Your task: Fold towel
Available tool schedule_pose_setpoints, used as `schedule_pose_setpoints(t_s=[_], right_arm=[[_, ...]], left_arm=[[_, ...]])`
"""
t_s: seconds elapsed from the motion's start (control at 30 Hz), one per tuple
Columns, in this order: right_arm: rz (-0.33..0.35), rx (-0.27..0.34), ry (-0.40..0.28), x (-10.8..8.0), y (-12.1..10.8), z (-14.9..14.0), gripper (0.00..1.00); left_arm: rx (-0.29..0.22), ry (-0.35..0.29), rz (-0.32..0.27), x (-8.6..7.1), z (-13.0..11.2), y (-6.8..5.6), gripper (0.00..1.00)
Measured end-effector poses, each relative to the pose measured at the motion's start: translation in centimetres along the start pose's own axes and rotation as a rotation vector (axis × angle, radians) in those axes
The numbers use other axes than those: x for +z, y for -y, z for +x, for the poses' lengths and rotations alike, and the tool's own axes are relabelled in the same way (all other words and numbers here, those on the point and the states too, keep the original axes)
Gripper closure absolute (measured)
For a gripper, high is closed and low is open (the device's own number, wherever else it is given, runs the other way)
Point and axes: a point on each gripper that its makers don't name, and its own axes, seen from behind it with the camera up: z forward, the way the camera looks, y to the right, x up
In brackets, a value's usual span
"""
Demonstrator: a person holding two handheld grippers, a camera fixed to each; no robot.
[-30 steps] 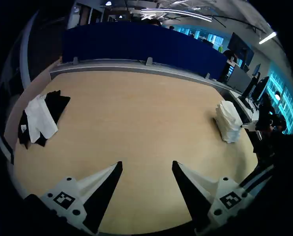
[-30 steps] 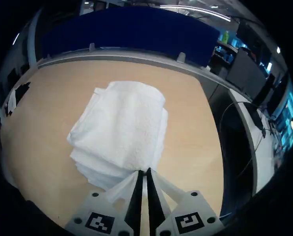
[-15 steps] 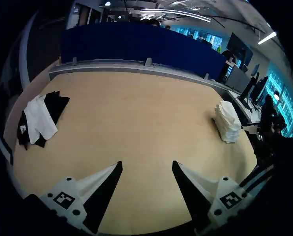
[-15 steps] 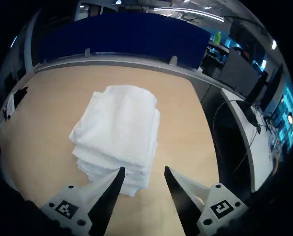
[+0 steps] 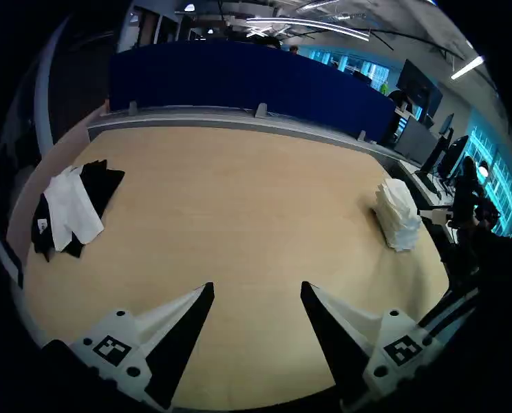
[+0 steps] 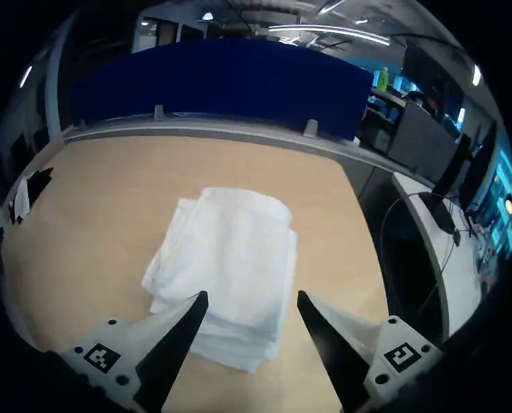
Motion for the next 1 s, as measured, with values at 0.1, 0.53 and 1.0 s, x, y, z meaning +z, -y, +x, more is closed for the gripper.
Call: schedule_pose_setpoints(t_s=[0.1, 0.53, 1.0], right_arm=[[0.01, 0.002, -0.001, 0.7, 0.9, 0.4, 0.0], [0.069, -0.033, -0.004, 2.0, 5.6, 0.8, 0.0], [0.072, -0.056, 0.05, 2.9, 5.5, -1.7, 0.0]], left_arm=[[-0.005, -0.001, 0.006, -0.2, -0.1, 0.4, 0.07], [-0.024, -0.005, 0.022, -0.5, -0.5, 1.5, 0.07], [-0.03, 0.001, 0.027, -0.5, -1.0, 1.8, 0.06]])
